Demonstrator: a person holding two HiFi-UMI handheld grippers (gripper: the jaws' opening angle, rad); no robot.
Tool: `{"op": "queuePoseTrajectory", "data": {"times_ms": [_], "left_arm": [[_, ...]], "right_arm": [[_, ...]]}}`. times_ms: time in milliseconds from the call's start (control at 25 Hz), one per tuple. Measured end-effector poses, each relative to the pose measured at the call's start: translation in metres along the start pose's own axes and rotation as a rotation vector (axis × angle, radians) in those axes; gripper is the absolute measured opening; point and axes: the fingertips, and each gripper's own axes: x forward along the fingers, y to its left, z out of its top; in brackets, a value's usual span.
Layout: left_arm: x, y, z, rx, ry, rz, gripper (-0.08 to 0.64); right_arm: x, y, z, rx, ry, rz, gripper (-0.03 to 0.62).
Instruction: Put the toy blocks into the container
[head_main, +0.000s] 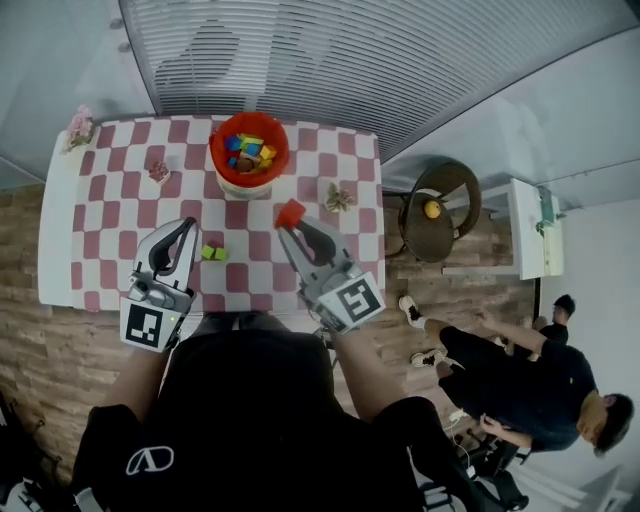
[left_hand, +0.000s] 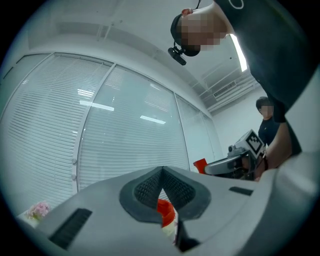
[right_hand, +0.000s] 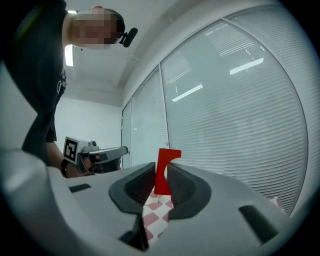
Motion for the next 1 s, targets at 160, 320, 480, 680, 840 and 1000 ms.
{"op": "queuePoseTrajectory", "data": {"times_ms": [160, 320, 480, 680, 840, 1000], "left_arm": [[0.001, 0.001, 0.001, 0.0, -0.002, -0.005, 0.006], [-0.001, 0.001, 0.001, -0.005, 0.0, -0.004, 0.006], [-0.004, 0.004, 0.001, -0.006, 0.0, -0.001, 0.006], [-0.009, 0.009, 0.0, -0.008, 0.004, 0.012, 0.006], [-0.014, 0.012, 0.0, -0.011, 0.002, 0.023, 0.006], [-0.02, 0.015, 0.0, -0.014, 0.007, 0.039, 0.005]], "right_arm": [[-0.008, -0.007, 0.011, 0.028, -0.055, -0.035, 0.077], [-0.008, -0.01, 0.009, 0.027, -0.033, -0.046, 0.077], [0.003, -0.019, 0.005, 0.019, -0.017, -0.052, 0.077], [0.034, -0.04, 0.01, 0.006, -0.002, -0.052, 0.077], [0.07, -0.06, 0.004, -0.005, 0.022, -0.041, 0.077], [0.106, -0.078, -0.011, 0.004, 0.077, -0.039, 0.077]]}}
